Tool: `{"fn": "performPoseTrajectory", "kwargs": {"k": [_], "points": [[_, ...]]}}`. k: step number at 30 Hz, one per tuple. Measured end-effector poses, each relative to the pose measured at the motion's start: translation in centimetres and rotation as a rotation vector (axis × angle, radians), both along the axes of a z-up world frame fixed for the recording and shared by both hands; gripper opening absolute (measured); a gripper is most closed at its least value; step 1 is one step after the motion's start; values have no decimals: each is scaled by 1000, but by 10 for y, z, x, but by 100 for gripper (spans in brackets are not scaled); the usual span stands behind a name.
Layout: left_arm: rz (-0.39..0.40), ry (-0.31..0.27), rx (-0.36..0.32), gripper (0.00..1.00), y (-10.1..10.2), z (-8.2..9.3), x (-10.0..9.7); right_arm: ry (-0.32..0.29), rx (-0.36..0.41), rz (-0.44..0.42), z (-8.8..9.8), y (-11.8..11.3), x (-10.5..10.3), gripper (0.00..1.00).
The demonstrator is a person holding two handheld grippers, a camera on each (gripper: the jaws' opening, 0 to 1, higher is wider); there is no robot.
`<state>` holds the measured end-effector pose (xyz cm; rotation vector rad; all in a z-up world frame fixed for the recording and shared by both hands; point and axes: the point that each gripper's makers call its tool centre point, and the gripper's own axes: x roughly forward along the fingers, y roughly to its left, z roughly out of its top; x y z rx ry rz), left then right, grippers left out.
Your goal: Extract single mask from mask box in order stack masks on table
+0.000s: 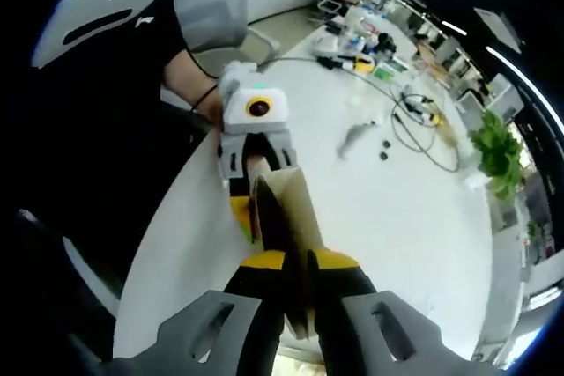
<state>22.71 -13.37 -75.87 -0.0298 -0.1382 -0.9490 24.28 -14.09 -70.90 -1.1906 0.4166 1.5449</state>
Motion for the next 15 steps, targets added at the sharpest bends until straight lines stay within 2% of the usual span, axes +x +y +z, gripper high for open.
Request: {"fn": "performPoseTrajectory", "kwargs": {"k": [6, 15], "points": [[0, 0, 1, 31, 1, -1, 0, 16, -26, 19, -7, 5, -1, 7], [-4, -8, 8, 31, 0, -1, -1, 60, -7, 8, -11, 6, -6, 4]]}}
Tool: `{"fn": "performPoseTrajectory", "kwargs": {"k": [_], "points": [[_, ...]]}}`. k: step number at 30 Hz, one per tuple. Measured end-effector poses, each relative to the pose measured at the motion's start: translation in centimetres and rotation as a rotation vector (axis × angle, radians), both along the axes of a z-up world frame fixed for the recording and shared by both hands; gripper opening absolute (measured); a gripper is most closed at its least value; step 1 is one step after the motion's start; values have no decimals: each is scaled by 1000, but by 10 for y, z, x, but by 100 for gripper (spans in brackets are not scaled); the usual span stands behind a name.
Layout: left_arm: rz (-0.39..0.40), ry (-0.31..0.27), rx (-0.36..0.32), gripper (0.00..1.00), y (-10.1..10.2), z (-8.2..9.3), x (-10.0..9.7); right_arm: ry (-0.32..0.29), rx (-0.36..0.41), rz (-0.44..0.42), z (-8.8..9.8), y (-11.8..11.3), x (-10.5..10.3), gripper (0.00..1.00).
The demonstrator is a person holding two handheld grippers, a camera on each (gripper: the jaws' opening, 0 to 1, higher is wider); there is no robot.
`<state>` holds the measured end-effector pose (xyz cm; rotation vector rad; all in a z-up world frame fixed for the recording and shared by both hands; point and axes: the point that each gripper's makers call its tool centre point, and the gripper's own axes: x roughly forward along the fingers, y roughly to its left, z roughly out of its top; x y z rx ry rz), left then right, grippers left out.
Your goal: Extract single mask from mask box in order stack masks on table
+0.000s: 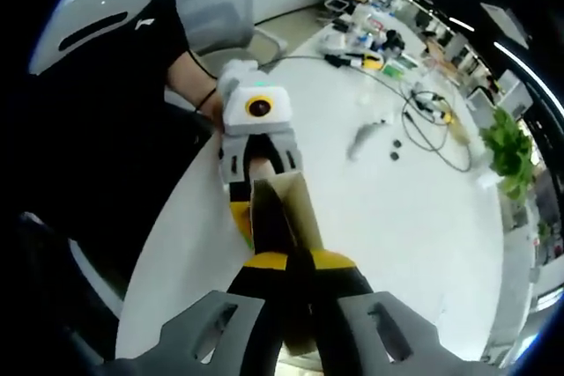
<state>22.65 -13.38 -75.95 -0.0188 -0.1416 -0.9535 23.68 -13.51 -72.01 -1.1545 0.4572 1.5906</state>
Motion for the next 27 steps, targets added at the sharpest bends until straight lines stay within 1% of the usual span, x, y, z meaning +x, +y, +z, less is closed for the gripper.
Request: {"fn": "performPoseTrajectory", "kwargs": {"k": [6, 9, 14, 17, 23, 27], "points": [[-3, -3, 7, 31, -1, -1, -1, 29, -4, 6, -6, 3, 0, 2], [-1, -1, 8, 31, -1, -1, 0, 33, -1, 11, -7, 4, 0, 1], [0, -1, 13, 32, -1, -2, 0, 35, 29, 6, -7, 5, 0, 0], [-1, 0, 17, 32, -1, -2, 0, 19, 46, 6, -7, 5, -1, 0], [-6, 0, 29, 32, -3, -4, -1, 7, 74, -7, -4, 2, -1, 0], [-4, 1, 39, 31, -3, -6, 0, -10, 99, -11, 1, 1, 1, 0]]}}
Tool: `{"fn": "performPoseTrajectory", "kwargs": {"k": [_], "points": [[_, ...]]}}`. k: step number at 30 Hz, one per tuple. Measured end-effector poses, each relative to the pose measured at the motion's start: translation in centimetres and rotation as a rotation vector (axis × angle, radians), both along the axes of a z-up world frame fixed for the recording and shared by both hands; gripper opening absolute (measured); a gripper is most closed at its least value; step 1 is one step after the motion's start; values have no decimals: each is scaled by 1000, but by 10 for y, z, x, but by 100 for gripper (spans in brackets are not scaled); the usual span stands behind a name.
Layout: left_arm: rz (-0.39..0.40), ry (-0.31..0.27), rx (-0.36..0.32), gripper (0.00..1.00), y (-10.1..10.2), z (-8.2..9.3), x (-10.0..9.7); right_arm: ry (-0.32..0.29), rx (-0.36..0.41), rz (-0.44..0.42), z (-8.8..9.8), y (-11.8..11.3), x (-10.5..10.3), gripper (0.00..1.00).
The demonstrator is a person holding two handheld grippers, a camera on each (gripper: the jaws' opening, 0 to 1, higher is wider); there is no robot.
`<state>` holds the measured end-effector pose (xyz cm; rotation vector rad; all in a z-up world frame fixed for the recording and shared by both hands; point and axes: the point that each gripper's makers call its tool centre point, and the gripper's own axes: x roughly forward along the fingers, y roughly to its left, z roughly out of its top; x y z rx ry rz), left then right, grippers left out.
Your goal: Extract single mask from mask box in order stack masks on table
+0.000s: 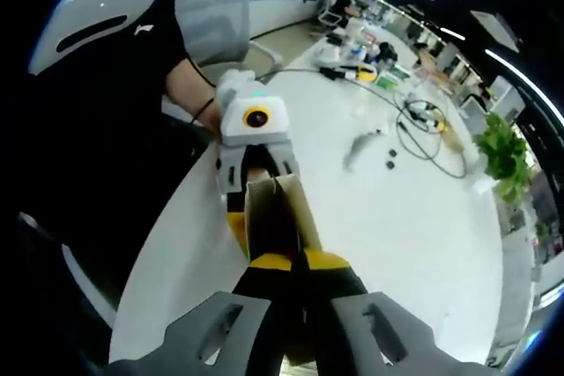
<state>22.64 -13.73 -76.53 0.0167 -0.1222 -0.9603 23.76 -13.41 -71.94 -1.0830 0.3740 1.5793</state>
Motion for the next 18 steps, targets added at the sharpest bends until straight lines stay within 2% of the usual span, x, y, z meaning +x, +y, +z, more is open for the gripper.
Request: {"fn": "performPoseTrajectory", "kwargs": {"k": [5, 9, 18], "points": [[2, 4, 6, 31, 0, -1, 0, 2, 27, -23, 5, -3, -1, 0], [7, 11, 2, 31, 1, -1, 1, 2, 94, -53, 17, -4, 0, 0], [12, 11, 0, 31, 1, -1, 2, -15, 147, -76, 27, -7, -2, 0]]}}
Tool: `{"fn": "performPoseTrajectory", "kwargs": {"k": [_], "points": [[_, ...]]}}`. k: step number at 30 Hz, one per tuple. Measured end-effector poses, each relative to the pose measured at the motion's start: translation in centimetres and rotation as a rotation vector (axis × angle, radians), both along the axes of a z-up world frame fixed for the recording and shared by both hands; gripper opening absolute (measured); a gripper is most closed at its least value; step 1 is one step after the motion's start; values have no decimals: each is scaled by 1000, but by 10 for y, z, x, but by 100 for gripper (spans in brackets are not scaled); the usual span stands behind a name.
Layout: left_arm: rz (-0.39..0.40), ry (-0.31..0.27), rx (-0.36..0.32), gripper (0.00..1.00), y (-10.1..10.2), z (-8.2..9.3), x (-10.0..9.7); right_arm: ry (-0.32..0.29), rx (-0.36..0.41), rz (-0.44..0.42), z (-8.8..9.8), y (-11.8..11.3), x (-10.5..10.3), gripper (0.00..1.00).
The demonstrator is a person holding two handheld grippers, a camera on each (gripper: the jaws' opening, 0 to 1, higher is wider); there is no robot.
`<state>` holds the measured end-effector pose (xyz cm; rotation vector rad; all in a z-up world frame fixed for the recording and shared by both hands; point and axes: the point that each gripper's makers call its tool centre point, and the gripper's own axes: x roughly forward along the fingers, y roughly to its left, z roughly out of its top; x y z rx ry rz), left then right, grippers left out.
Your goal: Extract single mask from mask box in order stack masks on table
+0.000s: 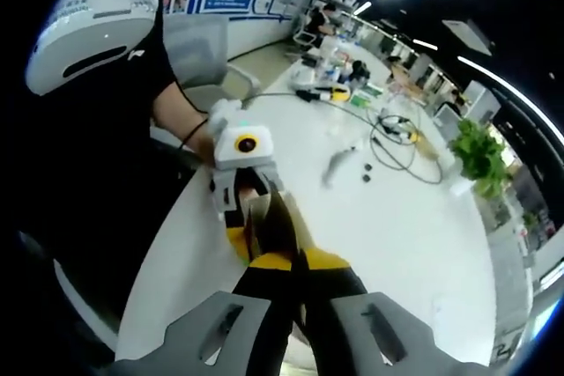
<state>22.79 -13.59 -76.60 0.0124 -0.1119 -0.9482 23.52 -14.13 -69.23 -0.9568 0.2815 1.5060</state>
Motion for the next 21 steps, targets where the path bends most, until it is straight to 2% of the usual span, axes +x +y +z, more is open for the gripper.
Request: {"fn": "performPoseTrajectory", "kwargs": {"k": [8, 13, 17, 21], "points": [[4, 2, 0, 31, 0, 0, 1, -39, 63, -33, 17, -1, -1, 0], [14, 3, -31, 31, 4, 4, 3, -59, 102, -68, 25, -2, 3, 0], [10, 7, -53, 34, 5, 8, 2, -39, 106, -79, 23, -2, 4, 0], [15, 21, -73, 38, 7, 10, 3, -51, 91, -69, 20, 1, 3, 0]]}}
